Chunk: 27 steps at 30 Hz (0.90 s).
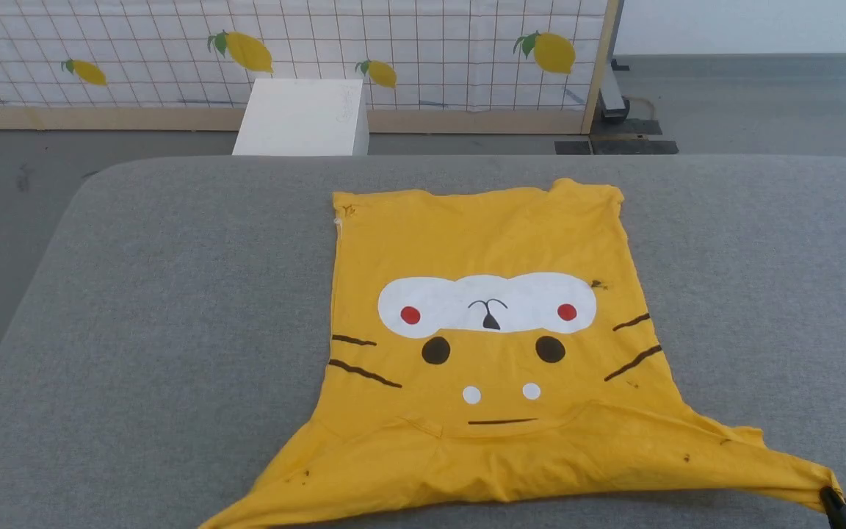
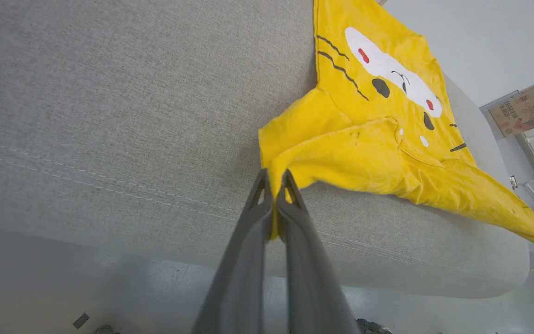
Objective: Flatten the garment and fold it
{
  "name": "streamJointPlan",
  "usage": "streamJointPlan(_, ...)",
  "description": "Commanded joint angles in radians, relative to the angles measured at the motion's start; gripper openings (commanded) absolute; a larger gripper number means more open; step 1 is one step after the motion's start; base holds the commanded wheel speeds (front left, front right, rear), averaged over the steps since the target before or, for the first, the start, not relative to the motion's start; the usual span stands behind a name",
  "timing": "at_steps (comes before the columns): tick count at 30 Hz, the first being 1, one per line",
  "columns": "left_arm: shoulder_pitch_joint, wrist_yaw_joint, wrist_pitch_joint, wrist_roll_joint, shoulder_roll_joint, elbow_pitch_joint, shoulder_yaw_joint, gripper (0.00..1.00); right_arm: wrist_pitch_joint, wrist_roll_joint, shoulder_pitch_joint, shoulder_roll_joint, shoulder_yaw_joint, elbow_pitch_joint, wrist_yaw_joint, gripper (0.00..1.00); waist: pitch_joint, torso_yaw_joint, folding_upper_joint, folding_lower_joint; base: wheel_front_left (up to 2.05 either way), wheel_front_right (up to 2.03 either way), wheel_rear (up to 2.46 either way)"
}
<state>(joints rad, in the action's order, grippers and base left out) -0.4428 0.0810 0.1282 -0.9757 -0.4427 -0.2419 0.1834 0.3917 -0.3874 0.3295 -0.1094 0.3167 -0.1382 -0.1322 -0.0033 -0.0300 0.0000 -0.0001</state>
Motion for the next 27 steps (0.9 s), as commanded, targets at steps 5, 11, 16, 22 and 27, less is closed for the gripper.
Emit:
streamJointPlan(5,0.022,-0.02,-0.035,0.007,-0.004,-0.039,-0.012,0.0,-0.004,0.009,-0.023,-0.004,-0.001,0.01,0.002,0.0,0.034,0.013,0.0,0.0001,0.0,0.0,0.0)
streamJointPlan(11,0.092,-0.033,-0.036,0.035,-0.001,-0.078,0.013,0.0,-0.008,0.052,-0.102,-0.026,-0.022,0.136,0.002,0.0,0.069,0.028,0.0,0.0001,0.0,0.0,0.0)
streamJointPlan(16,0.146,-0.038,-0.026,0.057,0.0,-0.111,0.035,0.0,-0.018,0.087,-0.174,-0.041,-0.039,0.29,0.002,0.0,0.088,0.035,0.0,0.0001,0.0,0.0,0.0)
streamJointPlan(22,0.174,-0.036,-0.021,0.064,0.003,-0.142,0.044,0.0,-0.042,0.108,-0.235,-0.04,-0.035,0.434,0.002,0.95,0.103,0.036,0.0,0.0001,0.0,0.0,0.0)
streamJointPlan(27,0.174,-0.037,-0.026,0.069,0.005,-0.14,0.049,0.0,-0.079,0.092,-0.265,-0.05,-0.028,0.45,0.002,1.0,0.106,0.038,0.0,0.0001,0.0,0.0,0.0)
